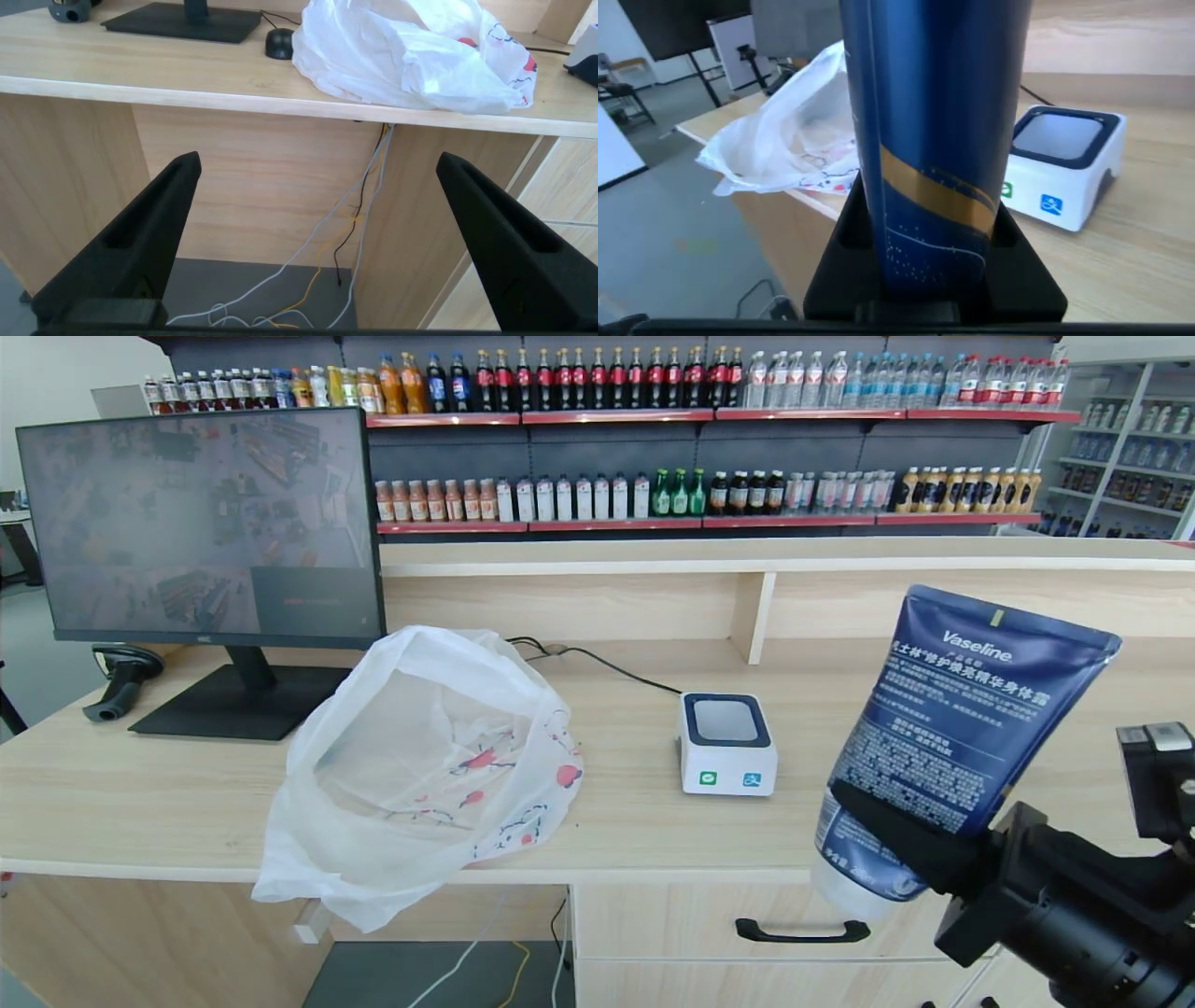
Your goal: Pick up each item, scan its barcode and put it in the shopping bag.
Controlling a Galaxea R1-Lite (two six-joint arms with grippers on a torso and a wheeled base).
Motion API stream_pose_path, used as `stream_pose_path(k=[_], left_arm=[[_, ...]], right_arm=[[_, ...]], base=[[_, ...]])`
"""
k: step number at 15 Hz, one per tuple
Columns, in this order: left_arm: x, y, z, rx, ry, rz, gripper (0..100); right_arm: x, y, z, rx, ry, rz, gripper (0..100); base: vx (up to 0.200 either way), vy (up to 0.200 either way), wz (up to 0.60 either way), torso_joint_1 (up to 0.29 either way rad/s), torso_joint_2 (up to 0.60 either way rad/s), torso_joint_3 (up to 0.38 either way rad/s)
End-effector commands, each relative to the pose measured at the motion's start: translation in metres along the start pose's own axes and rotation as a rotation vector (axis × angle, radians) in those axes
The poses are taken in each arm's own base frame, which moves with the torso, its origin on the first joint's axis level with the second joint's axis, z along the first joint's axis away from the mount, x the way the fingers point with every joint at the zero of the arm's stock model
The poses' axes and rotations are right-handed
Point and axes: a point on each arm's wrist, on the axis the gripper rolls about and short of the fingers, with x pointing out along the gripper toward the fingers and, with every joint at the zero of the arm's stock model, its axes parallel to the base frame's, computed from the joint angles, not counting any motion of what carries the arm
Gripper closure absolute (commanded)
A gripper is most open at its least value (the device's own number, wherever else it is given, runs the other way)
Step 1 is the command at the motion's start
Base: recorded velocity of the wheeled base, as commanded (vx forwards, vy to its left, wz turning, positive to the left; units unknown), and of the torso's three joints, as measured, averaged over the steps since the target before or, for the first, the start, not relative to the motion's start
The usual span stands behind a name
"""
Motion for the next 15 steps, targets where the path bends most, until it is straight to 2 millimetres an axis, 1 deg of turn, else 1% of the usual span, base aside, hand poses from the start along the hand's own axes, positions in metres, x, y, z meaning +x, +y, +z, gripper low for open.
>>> stream_pose_path(k=[1,2,3,5,6,8,9,12,14,15], left_arm=[[0.0,0.0,0.0,0.0,-0.001,0.0,0],[0.0,0.0,0.0,0.0,-0.001,0.0,0],[0.0,0.0,0.0,0.0,-0.001,0.0,0],[0.0,0.0,0.0,0.0,-0.001,0.0,0],[0.0,0.0,0.0,-0.002,-0.001,0.0,0],[0.0,0.0,0.0,-0.002,-0.001,0.0,0],[0.0,0.0,0.0,-0.002,-0.001,0.0,0],[0.0,0.0,0.0,0.0,-0.001,0.0,0],[0.0,0.0,0.0,0.0,-0.001,0.0,0],[0.0,0.0,0.0,0.0,-0.001,0.0,0]], right_arm=[[0.012,0.003,0.003,0.047,-0.005,0.072,100],[0.016,0.005,0.008,0.101,-0.023,0.118,100],[0.017,0.005,0.01,0.122,-0.03,0.128,100],[0.024,0.006,0.017,0.219,-0.052,0.154,100],[0.032,0.008,0.029,0.286,-0.104,0.181,100],[0.039,0.012,0.041,0.335,-0.144,0.222,100],[0.039,0.014,0.045,0.357,-0.149,0.26,100],[0.029,0.024,0.058,0.385,-0.156,0.38,100],[0.024,0.026,0.055,0.386,-0.139,0.397,100],[0.022,0.027,0.058,0.385,-0.148,0.406,100]], base=[[0.0,0.0,0.0,0.0,0.0,0.0],[0.0,0.0,0.0,0.0,0.0,0.0],[0.0,0.0,0.0,0.0,0.0,0.0],[0.0,0.0,0.0,0.0,0.0,0.0],[0.0,0.0,0.0,0.0,0.0,0.0],[0.0,0.0,0.0,0.0,0.0,0.0],[0.0,0.0,0.0,0.0,0.0,0.0],[0.0,0.0,0.0,0.0,0.0,0.0],[0.0,0.0,0.0,0.0,0.0,0.0],[0.0,0.0,0.0,0.0,0.0,0.0]])
